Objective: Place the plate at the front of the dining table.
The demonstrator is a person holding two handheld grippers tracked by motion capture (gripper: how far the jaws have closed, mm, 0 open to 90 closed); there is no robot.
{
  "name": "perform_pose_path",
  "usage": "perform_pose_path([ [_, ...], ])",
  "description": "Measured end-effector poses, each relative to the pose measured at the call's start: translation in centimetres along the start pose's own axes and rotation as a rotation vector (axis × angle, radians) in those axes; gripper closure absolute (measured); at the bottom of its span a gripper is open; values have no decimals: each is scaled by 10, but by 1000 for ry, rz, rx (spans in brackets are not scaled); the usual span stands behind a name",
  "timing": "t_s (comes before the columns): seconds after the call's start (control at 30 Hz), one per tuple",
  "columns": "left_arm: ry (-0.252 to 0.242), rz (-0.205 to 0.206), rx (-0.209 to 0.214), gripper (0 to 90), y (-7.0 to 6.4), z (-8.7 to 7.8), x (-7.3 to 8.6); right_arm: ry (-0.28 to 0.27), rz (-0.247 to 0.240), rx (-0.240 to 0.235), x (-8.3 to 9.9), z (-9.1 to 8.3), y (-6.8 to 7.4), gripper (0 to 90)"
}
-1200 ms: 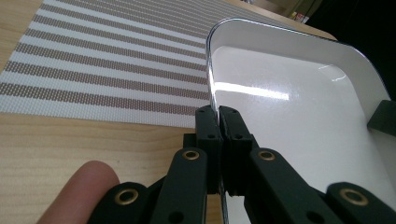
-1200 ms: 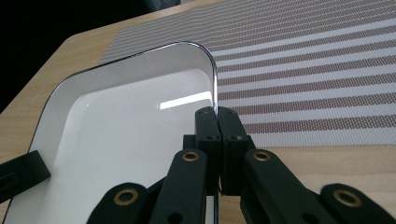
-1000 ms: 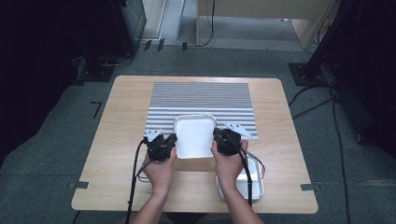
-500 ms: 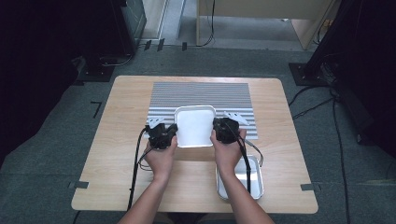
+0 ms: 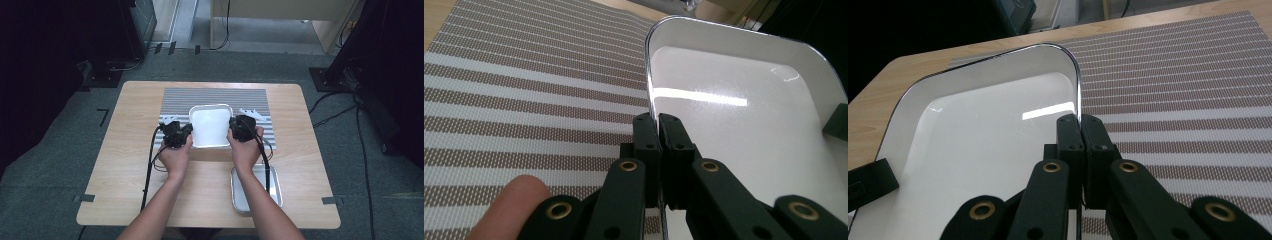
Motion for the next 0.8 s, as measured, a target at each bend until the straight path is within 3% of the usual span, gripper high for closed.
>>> perform_pose_path([
  [0.4,3,22,-24,882,0,26,-17,45,-41,-13,-16,31,-13,891],
  [0.43,13,37,-35,880,1,31,-17,52,-49,-10,-16,33,-14,891],
  [0.8,77,30,-54,880,10,53,-24,109,-96,15,-17,57,-17,880],
])
Point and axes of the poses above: each handheld gripper's, and its own axes: z roughly forward along the jaws, x roughly out of its underside, y roughly to its left, the point moved 7 cm from there along z, roughly forward along the jaws, and after that the axes turned 6 degrees about -x, right-handed, at the moved point
